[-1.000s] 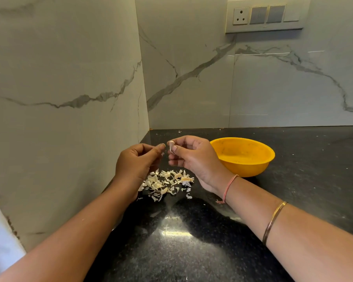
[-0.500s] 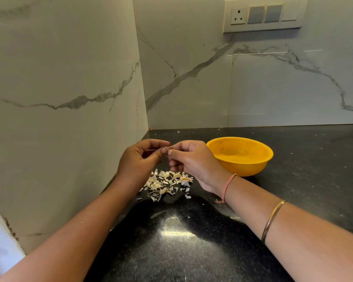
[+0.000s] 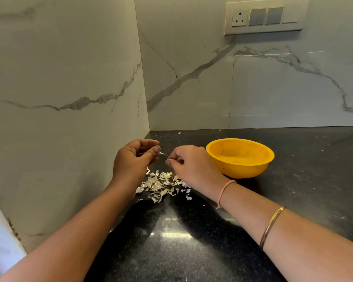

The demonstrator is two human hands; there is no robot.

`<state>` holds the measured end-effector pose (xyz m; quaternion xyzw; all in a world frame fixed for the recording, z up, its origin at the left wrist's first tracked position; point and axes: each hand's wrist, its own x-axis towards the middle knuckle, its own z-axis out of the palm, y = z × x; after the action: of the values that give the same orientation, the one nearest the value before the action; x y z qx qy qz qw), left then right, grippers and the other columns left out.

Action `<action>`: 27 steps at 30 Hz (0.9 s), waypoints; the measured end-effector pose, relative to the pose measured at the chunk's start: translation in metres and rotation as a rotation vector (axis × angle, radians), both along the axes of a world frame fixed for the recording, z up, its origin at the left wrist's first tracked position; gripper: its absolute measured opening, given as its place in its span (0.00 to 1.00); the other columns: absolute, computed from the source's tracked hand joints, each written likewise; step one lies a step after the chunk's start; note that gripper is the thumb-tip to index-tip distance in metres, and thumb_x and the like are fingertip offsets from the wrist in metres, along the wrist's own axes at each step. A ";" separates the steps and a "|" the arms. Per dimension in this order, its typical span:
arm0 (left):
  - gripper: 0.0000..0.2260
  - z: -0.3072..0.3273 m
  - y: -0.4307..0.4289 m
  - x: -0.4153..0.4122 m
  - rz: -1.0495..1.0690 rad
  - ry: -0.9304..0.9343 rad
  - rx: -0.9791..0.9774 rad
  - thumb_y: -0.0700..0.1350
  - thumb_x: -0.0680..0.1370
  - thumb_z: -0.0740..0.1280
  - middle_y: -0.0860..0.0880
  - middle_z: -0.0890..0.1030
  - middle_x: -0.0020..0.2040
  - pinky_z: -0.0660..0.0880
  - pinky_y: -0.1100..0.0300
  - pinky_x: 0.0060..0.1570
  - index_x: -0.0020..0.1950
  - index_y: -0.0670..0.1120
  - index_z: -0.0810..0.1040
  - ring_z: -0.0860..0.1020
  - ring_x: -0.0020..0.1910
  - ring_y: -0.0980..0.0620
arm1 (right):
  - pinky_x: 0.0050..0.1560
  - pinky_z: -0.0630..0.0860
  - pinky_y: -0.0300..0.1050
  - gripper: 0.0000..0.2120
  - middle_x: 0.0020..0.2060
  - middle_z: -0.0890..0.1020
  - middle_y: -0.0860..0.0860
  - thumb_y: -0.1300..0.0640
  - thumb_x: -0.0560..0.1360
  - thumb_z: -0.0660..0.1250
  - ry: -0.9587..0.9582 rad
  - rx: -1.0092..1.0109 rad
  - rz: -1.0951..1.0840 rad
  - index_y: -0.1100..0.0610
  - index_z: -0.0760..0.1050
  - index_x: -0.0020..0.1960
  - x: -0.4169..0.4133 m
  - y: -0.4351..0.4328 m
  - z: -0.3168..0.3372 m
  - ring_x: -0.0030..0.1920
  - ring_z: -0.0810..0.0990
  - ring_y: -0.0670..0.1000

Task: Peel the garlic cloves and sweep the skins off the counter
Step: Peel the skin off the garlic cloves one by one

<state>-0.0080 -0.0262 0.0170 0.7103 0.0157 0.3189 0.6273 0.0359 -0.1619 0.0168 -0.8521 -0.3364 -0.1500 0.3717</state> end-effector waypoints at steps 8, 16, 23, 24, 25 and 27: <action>0.09 0.000 -0.001 -0.002 -0.024 0.011 0.033 0.34 0.73 0.69 0.49 0.83 0.44 0.78 0.66 0.47 0.47 0.48 0.80 0.81 0.44 0.55 | 0.44 0.75 0.35 0.18 0.51 0.82 0.51 0.55 0.77 0.65 -0.028 0.048 0.057 0.56 0.71 0.66 0.000 -0.001 -0.001 0.48 0.80 0.48; 0.10 0.002 -0.008 -0.005 -0.107 0.023 -0.015 0.33 0.73 0.68 0.51 0.84 0.40 0.79 0.66 0.45 0.43 0.48 0.82 0.82 0.41 0.56 | 0.43 0.81 0.51 0.06 0.40 0.84 0.52 0.61 0.74 0.69 0.114 0.358 0.088 0.57 0.78 0.51 0.003 0.004 0.000 0.40 0.82 0.49; 0.05 0.003 -0.008 -0.007 -0.098 0.043 0.016 0.36 0.72 0.70 0.47 0.85 0.40 0.79 0.65 0.42 0.45 0.45 0.82 0.83 0.41 0.53 | 0.43 0.82 0.53 0.06 0.40 0.83 0.55 0.64 0.74 0.68 0.229 0.452 0.092 0.60 0.80 0.49 0.004 0.004 0.000 0.39 0.83 0.53; 0.05 0.003 -0.008 -0.007 -0.091 0.046 0.026 0.37 0.72 0.71 0.48 0.85 0.39 0.79 0.65 0.42 0.44 0.46 0.82 0.83 0.40 0.54 | 0.43 0.82 0.52 0.06 0.40 0.83 0.55 0.64 0.74 0.67 0.225 0.448 0.088 0.59 0.80 0.49 0.003 0.004 0.000 0.40 0.83 0.53; 0.04 0.003 -0.009 -0.007 -0.080 0.049 0.037 0.37 0.72 0.71 0.49 0.85 0.38 0.79 0.65 0.41 0.43 0.46 0.82 0.83 0.39 0.54 | 0.44 0.82 0.52 0.06 0.40 0.83 0.55 0.63 0.74 0.67 0.215 0.440 0.085 0.59 0.80 0.49 0.003 0.004 0.000 0.41 0.83 0.53; 0.04 0.003 -0.009 -0.007 -0.052 0.058 0.076 0.38 0.72 0.71 0.50 0.85 0.37 0.79 0.65 0.41 0.42 0.48 0.82 0.83 0.38 0.54 | 0.43 0.82 0.49 0.05 0.40 0.83 0.53 0.62 0.73 0.68 0.180 0.406 0.074 0.58 0.80 0.48 0.003 0.003 -0.001 0.41 0.82 0.51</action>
<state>-0.0154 -0.0351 0.0202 0.7427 0.0033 0.2822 0.6073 0.0387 -0.1585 0.0162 -0.7570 -0.2960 -0.1243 0.5692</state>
